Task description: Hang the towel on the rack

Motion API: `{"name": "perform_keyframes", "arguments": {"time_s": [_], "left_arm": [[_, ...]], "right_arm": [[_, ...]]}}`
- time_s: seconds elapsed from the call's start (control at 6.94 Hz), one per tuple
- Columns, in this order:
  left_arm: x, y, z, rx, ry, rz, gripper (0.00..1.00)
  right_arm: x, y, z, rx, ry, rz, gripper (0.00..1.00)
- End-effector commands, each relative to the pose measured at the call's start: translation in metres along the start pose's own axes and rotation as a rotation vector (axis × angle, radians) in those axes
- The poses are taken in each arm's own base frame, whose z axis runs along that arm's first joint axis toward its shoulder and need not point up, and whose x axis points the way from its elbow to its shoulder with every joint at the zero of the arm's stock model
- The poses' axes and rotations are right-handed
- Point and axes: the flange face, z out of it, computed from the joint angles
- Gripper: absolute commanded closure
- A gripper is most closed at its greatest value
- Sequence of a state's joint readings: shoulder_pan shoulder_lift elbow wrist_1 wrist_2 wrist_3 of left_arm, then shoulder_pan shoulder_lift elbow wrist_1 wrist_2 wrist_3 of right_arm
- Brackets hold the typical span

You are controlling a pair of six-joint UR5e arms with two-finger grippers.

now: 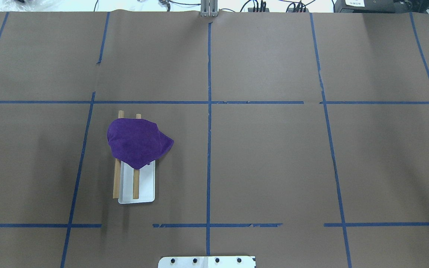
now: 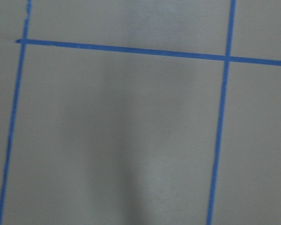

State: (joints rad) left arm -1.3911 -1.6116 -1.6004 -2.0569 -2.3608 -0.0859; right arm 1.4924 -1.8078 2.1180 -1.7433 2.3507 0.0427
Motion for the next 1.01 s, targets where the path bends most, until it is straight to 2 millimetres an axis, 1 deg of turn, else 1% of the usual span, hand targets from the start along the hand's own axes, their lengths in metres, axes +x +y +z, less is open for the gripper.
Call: {"name": "perform_keyframes", "arguments": {"time_s": [0.0,0.14,0.29,0.43,0.58,0.72,0.86], "left_arm": [[-0.075,0.027,-0.039,-0.046,-0.088,-0.071,0.00],[-0.077,0.030,-0.047,-0.087,-0.082,-0.135,0.00],[-0.073,0.033,-0.050,-0.106,-0.067,-0.162,0.00],[-0.066,0.032,-0.056,-0.126,-0.063,-0.190,0.00],[-0.056,0.027,-0.065,-0.159,-0.061,-0.234,0.00],[-0.047,0.029,-0.072,-0.177,-0.060,-0.247,0.00],[-0.053,0.048,-0.065,-0.199,-0.056,-0.271,0.00]], "right_arm": [[0.108,0.017,0.031,-0.054,0.029,-0.105,0.00],[0.115,0.015,0.036,-0.064,0.037,-0.098,0.00],[0.118,0.007,0.037,-0.064,0.043,-0.099,0.00],[0.126,0.003,0.044,-0.077,0.040,-0.085,0.00],[0.126,0.003,0.044,-0.076,0.037,-0.076,0.00],[0.126,0.002,0.044,-0.076,0.040,-0.077,0.00],[0.129,0.004,0.049,-0.085,0.037,-0.062,0.00]]}}
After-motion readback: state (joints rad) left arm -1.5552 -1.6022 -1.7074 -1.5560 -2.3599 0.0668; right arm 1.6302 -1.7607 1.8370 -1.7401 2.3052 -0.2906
